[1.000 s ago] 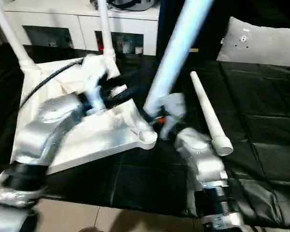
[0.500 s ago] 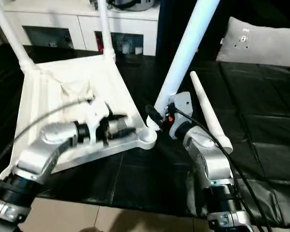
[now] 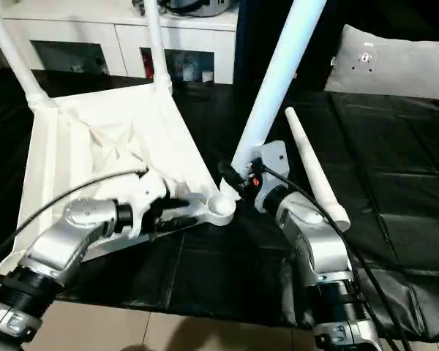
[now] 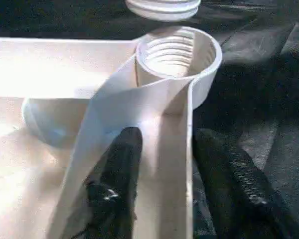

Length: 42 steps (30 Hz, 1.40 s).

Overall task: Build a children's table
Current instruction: Insert table leg to table base

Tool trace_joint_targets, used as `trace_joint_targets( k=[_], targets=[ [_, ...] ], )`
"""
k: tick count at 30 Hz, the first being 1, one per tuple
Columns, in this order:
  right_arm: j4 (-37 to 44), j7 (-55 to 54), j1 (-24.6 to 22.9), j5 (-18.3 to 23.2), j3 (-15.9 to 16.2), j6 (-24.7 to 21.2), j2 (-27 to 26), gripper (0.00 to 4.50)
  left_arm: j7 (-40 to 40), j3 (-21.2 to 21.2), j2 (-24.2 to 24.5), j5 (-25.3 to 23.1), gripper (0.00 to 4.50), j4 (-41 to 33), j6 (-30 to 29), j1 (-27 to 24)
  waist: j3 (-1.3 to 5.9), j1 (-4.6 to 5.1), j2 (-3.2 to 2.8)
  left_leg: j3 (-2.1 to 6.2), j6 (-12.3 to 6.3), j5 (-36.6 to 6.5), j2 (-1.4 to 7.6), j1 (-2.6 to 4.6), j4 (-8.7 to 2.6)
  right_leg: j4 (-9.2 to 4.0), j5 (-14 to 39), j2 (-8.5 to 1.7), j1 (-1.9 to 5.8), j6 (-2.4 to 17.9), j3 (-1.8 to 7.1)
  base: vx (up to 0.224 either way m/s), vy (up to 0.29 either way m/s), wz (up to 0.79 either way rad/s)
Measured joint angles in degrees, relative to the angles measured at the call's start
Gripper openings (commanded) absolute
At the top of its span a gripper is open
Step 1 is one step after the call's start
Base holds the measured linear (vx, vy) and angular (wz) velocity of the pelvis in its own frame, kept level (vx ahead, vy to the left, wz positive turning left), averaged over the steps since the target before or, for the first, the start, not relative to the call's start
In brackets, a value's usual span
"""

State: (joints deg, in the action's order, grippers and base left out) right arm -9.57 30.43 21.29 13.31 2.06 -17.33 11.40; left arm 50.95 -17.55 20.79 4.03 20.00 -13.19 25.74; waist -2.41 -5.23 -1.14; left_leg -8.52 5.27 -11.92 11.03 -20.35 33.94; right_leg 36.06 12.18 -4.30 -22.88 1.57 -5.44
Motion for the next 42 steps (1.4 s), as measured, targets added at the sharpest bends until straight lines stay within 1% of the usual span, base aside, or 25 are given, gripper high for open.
trace_joint_targets(
  k=[1, 4, 5, 6, 7, 8, 10, 11, 13, 16, 20, 23, 26, 32, 36, 40, 42],
  targets=[
    [0.0, 0.0, 0.0, 0.0, 0.1, -0.03, 0.0, 1.91, 0.05, -0.23, 0.01, -0.22, 1.56, 0.63, 0.63, 0.32, 0.0, -0.03, -0.01, 0.0, 0.0, 0.0, 0.0, 0.04, 0.0, 0.0, 0.0, 0.0, 0.04, 0.0, 0.0, 0.0, 0.0, 0.0],
    [0.0, 0.04, 0.0, 0.0, 0.32, -0.05, 0.0, 1.91, 0.3, -0.79, 0.03, -0.39, 1.42, 1.25, 1.04, 0.78, 0.0, -0.03, -0.01, -0.01, 0.02, 0.01, 0.0, 0.14, 0.0, 0.0, -0.03, 0.0, 0.11, 0.03, 0.01, 0.0, 0.0, 0.0],
    [0.0, 0.04, 0.0, 0.0, 0.35, -0.07, 0.0, 1.91, 0.42, -0.79, 0.05, -0.4, 1.29, 1.4, 1.04, 0.87, 0.0, -0.01, -0.02, -0.01, 0.02, 0.01, 0.0, 0.16, 0.0, 0.0, -0.04, 0.0, 0.12, 0.04, 0.01, 0.0, 0.0, 0.0],
    [0.0, 0.04, 0.0, 0.0, 0.35, -0.07, 0.0, 1.91, 0.58, -0.78, 0.05, -0.41, 1.29, 1.59, 1.04, 1.02, 0.0, 0.0, -0.02, -0.02, 0.02, 0.02, 0.0, 0.17, 0.0, 0.0, -0.05, 0.0, 0.13, 0.04, 0.02, 0.0, 0.0, 0.0],
    [0.0, 0.06, 0.0, 0.0, 0.37, -0.09, 0.0, 1.91, 0.93, -0.79, 0.06, -0.49, 1.08, 2.09, 1.15, 1.27, 0.0, 0.01, -0.03, -0.02, 0.03, 0.02, 0.0, 0.19, 0.0, 0.01, -0.06, 0.0, 0.14, 0.04, 0.02, 0.0, 0.0, 0.0],
    [0.0, 0.07, 0.0, 0.0, 0.42, -0.12, 0.01, 1.91, 1.3, -0.82, 0.06, -0.49, 1.08, 2.36, 1.25, 1.39, 0.01, 0.02, -0.04, -0.02, 0.03, 0.03, 0.0, 0.2, 0.0, 0.01, -0.07, 0.0, 0.15, 0.04, 0.02, 0.0, 0.0, 0.0],
    [0.0, 0.1, 0.0, 0.0, 0.58, -0.17, 0.01, 1.91, 1.37, -0.99, 0.05, -0.64, 0.84, 2.83, 1.81, 1.56, 0.02, 0.06, -0.05, -0.03, 0.03, 0.04, 0.0, 0.22, 0.0, 0.01, -0.1, 0.0, 0.16, 0.05, 0.03, 0.0, 0.0, 0.0],
    [0.0, 0.12, 0.0, 0.0, 0.58, -0.21, 0.01, 1.91, 1.43, -1.14, 0.1, -1.04, 0.71, 2.88, 2.02, 1.66, 0.02, 0.07, -0.05, -0.02, 0.03, 0.05, 0.01, 0.23, 0.0, 0.01, -0.11, 0.0, 0.16, 0.05, 0.02, 0.0, 0.0, 0.0],
    [0.0, 0.17, 0.0, 0.0, 0.63, -0.23, 0.04, 1.91, 2.13, -2.1, 0.74, -2.08, 0.65, 2.9, 2.46, 2.0, 0.02, 0.12, -0.06, -0.03, 0.04, 0.06, 0.01, 0.26, 0.0, 0.01, -0.13, 0.0, 0.17, 0.06, 0.03, 0.0, 0.0, 0.0],
    [0.0, 0.29, 0.0, -0.01, 0.67, -0.26, 0.38, 1.91, 2.74, -3.6, 1.69, -3.6, 0.27, 2.88, 2.76, 2.77, 0.04, 0.14, -0.09, -0.03, 0.07, 0.08, 0.02, 0.27, -0.01, 0.01, -0.14, 0.0, 0.17, 0.06, 0.03, 0.0, 0.0, 0.0],
    [-0.02, 0.55, 0.09, -0.05, 0.73, -0.68, 0.52, 1.91, 3.42, -3.75, 1.97, -4.14, 0.03, 3.29, 2.88, 3.16, 0.06, 0.16, -0.12, -0.03, 0.07, 0.08, 0.02, 0.27, -0.01, 0.01, -0.15, 0.01, 0.17, 0.06, 0.03, 0.0, 0.0, 0.0],
    [-0.03, 1.47, 0.49, -0.06, 1.31, -1.32, 0.7, 1.91, 3.72, -3.75, 1.97, -4.15, 0.0, 3.54, 3.06, 3.34, 0.06, 0.15, -0.12, -0.03, 0.07, 0.08, 0.02, 0.27, -0.01, 0.01, -0.15, 0.01, 0.17, 0.07, 0.03, 0.0, 0.0, 0.0],
    [-0.02, 3.54, 1.42, 0.02, 2.98, -2.69, 1.38, 1.91, 3.76, -3.7, 1.97, -4.14, 0.0, 3.94, 3.66, 3.53, 0.06, 0.11, -0.12, -0.03, 0.06, 0.1, 0.02, 0.26, -0.01, 0.01, -0.16, 0.01, 0.17, 0.07, 0.02, 0.0, 0.0, 0.0],
    [1.7, 8.53, 1.6, 0.65, 5.54, -7.41, 3.85, 1.91, 6.29, -3.66, 3.24, -4.16, 0.0, 5.06, 8.51, 3.3, 0.05, -0.09, -0.1, -0.03, 0.06, 0.1, 0.02, 0.16, -0.01, 0.0, -0.16, 0.0, 0.1, 0.07, 0.02, 0.0, 0.0, 0.0],
    [2.04, 10.54, 2.33, 0.54, 7.19, -8.22, 4.67, 1.91, 8.0, -3.77, 4.13, -4.25, 0.0, 5.06, 10.79, 2.9, 0.04, -0.26, -0.08, -0.03, 0.06, 0.09, 0.02, 0.15, -0.01, 0.0, -0.15, 0.0, 0.09, 0.06, 0.02, 0.0, 0.0, 0.0],
    [1.38, 11.43, 3.02, 0.5, 7.87, -9.53, 4.6, 1.91, 10.02, -4.75, 5.11, -4.31, 0.0, 5.07, 13.46, 2.86, 0.04, -1.08, -0.07, -0.04, 0.06, 0.09, 0.02, 0.14, -0.01, -0.04, -0.15, -0.01, 0.08, 0.06, 0.02, 0.0, 0.0, 0.0],
    [1.33, 12.02, 3.21, 0.6, 7.89, -10.14, 4.57, 1.91, 10.42, -4.84, 5.36, -4.4, 0.0, 5.24, 14.43, 2.85, 0.03, -1.28, -0.06, -0.04, 0.06, 0.09, 0.02, 0.14, -0.01, -0.05, -0.15, -0.01, 0.07, 0.06, 0.03, 0.0, 0.0, 0.0]
  ],
)
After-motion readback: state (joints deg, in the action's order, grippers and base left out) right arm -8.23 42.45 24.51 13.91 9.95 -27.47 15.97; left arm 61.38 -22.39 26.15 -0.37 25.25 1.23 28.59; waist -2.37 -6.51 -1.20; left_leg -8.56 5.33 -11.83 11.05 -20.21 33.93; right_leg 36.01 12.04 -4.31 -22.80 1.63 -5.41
